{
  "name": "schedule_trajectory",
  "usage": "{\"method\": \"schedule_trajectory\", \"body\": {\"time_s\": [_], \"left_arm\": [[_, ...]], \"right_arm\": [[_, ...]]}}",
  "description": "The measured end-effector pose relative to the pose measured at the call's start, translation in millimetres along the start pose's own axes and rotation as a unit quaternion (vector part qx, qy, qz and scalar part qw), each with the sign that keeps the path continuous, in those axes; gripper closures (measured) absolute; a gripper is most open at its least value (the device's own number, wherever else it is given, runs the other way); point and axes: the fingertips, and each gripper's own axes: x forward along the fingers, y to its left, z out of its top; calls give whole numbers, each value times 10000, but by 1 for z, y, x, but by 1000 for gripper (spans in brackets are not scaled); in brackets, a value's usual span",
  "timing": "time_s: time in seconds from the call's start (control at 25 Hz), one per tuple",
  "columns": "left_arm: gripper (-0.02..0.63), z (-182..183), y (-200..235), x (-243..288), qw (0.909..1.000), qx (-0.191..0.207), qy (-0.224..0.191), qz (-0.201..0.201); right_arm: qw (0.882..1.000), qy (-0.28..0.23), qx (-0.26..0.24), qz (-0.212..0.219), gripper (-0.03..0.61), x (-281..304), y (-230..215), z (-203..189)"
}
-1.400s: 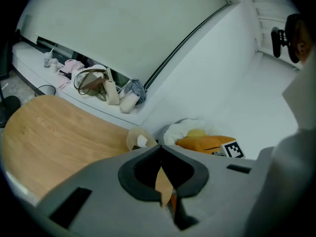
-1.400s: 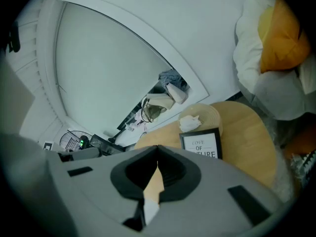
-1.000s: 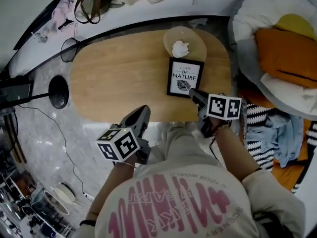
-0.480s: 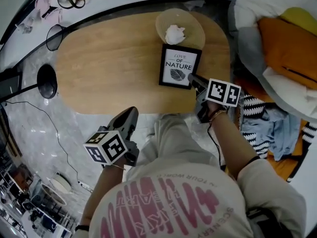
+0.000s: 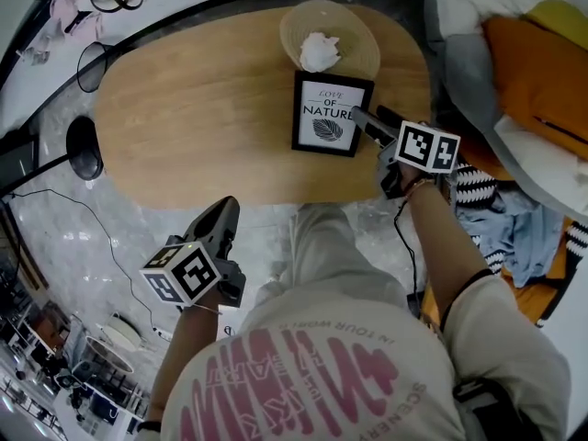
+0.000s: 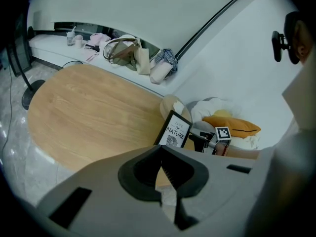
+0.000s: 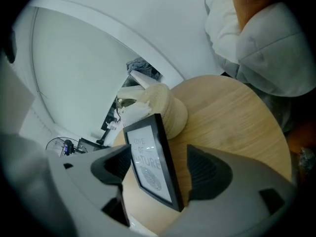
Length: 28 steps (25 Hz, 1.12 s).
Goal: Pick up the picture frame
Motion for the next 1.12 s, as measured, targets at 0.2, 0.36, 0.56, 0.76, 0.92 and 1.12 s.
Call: {"method": "schedule_trajectory", "body": {"time_s": [0.2, 0.36, 0.56, 0.76, 0.92, 1.12], "left_arm": [[611, -1, -2, 5, 10000, -18, 41, -50], [611, -6, -2, 7, 9999, -65, 102, -62], [611, -8, -7, 8, 9998, -74, 129, -154], [611, -1, -7, 4, 9998, -80, -1, -171], [611, 5, -7, -2, 9997, -94, -170, -169], [611, 16, -9, -10, 9991, -53, -373, -190]], "right_arm": [[9992, 186, -58, 340, 208, 20, 5, -2], [9991, 214, -133, 345, 209, 35, 8, -2], [9997, 107, -221, 46, 285, 41, 9, -2], [9995, 138, -135, -267, 360, 39, 5, -5], [9984, 194, -186, -495, 377, 35, 8, -9], [9966, 463, -304, -603, 436, 29, 21, -14]]}}
